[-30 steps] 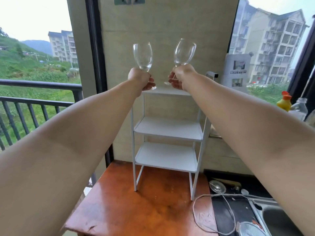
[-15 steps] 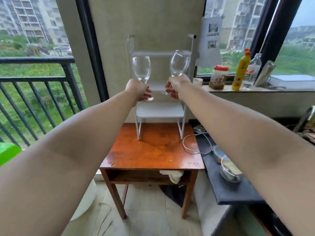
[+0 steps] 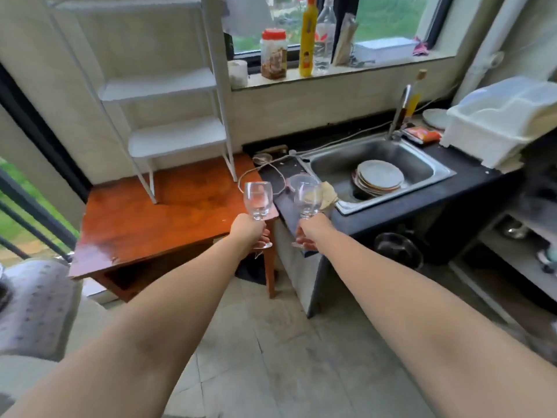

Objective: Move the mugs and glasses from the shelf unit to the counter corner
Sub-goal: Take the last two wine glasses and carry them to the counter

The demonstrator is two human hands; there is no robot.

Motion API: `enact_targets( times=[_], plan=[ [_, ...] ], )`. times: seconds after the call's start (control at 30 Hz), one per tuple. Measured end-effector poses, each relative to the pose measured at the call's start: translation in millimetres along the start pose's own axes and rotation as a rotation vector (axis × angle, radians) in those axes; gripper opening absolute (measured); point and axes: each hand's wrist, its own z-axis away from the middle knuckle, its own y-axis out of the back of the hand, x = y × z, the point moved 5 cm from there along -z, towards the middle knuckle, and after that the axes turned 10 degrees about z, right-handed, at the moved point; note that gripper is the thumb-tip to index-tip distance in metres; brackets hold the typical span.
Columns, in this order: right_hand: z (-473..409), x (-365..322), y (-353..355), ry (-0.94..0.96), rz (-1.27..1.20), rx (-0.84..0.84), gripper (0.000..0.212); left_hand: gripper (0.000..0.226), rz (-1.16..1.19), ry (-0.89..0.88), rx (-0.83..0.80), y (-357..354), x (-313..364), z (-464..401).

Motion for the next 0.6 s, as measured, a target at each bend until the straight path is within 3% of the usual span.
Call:
enact_targets(
  times=[0.27, 0.4, 0.6],
  plan=[
    [17, 189, 148, -0.227, -0.170, 0.215, 0.013, 0.029, -0.176, 0.099, -0.330, -189, -99, 47],
    [34, 272, 210, -0.285, -0.170, 0.309, 0.026, 0.027, -0.215, 0.127, -0.448, -276, -133, 85],
    [65, 383, 287, -0.408, -0.274, 0.412, 0.020, 0.026, -0.342, 0.119, -0.583, -389, -175, 132]
  ],
)
